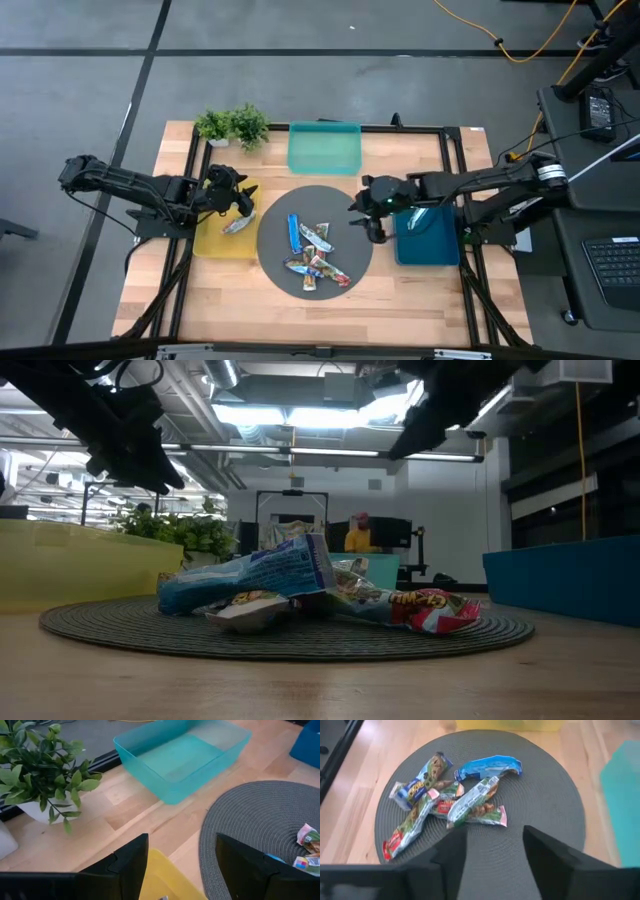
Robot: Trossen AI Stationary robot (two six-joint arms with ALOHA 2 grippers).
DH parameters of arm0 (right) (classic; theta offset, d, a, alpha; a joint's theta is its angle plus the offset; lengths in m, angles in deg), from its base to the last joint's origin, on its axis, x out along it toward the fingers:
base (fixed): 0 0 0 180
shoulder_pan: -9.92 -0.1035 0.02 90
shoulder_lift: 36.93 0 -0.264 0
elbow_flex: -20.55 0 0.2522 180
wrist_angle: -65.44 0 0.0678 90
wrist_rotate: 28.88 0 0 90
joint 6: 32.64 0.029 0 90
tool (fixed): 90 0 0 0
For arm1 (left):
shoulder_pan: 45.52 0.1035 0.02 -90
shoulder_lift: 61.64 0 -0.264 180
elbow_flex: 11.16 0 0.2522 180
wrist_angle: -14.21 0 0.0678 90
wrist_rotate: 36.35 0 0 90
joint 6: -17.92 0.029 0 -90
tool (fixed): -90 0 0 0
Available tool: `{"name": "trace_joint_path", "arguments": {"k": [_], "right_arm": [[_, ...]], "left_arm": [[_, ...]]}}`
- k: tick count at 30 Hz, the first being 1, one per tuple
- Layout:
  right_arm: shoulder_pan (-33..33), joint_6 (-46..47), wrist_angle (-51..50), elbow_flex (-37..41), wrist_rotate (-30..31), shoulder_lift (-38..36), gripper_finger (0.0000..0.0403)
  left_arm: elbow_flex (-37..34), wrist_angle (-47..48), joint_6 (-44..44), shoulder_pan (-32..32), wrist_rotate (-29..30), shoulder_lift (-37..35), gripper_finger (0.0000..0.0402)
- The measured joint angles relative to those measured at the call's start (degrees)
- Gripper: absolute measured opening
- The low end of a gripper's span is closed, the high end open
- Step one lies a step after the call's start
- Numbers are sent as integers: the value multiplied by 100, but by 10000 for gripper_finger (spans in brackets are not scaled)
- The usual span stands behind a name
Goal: Pick and place Granola Bars by type
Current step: Put the yellow granola bar into the blue bin
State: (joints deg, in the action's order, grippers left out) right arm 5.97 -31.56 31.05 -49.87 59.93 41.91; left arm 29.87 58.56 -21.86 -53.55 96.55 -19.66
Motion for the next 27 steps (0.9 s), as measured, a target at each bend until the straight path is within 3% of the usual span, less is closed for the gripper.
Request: {"name": "trace_joint_path", "arguments": {"k": [5,9,15,21,27], "right_arm": [[-8,270,-19,-545,0,703,278],[-69,670,-148,-1015,55,1251,308],[-194,1313,-421,-1450,108,1925,306],[-345,2285,-506,-1434,7,2389,292],[-475,2682,-469,-1432,-96,2627,279]], "left_arm": [[0,2,17,0,-188,0,218],[0,2,267,0,-366,0,218],[0,2,461,-2,-558,2,218],[0,2,605,-13,-575,0,218],[0,0,760,-13,-607,0,218]]}}
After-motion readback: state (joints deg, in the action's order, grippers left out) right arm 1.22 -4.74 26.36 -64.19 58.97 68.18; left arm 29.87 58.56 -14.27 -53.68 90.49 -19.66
